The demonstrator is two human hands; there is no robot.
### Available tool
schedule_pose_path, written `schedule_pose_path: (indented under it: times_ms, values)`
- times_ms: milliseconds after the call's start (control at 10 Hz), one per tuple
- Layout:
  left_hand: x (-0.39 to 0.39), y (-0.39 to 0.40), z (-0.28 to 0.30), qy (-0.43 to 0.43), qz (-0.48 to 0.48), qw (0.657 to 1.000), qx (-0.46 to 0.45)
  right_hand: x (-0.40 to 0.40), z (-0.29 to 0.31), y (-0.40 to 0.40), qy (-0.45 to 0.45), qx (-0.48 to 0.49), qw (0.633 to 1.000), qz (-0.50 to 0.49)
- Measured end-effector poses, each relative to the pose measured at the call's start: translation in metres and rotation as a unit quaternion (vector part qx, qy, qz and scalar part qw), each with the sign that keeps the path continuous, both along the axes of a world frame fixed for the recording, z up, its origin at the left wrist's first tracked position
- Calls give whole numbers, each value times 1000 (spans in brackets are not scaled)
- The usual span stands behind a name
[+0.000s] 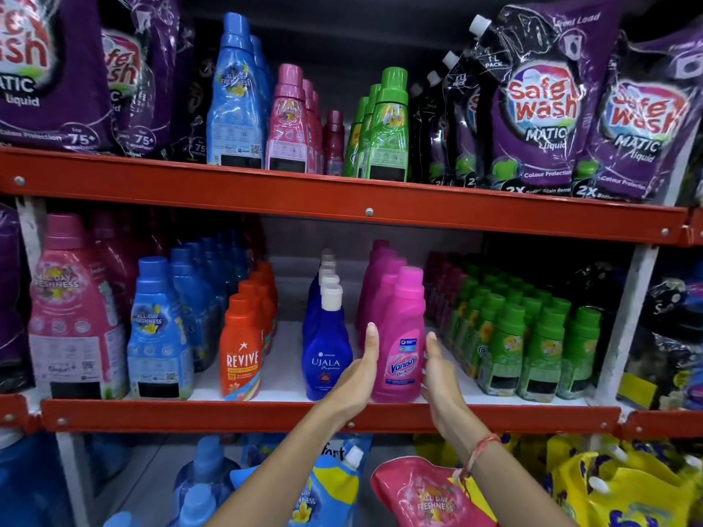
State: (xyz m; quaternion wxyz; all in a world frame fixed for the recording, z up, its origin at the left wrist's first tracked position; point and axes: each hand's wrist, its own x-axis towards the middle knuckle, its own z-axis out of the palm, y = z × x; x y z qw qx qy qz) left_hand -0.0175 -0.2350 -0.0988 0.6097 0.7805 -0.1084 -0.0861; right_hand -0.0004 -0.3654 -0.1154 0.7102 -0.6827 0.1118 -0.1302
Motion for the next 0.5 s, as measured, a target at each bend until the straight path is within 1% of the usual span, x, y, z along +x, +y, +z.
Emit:
schedule_pose_path:
  times_ms: [200, 300, 400, 500]
  values:
    - [13, -1, -9, -2, -14, 1000, -8, 2, -6, -5, 6, -10, 1000, 8]
    - [26, -2, -25, 3, -23, 1000, -17, 0, -5, -7, -5, 2, 1000, 29]
    - [15, -1, -20, -37, -1, 998, 42, -4, -3, -9, -22, -3, 999, 44]
    - [-1, 7, -7, -209, 76, 974, 53, -16, 17, -22, -91, -35, 995, -2]
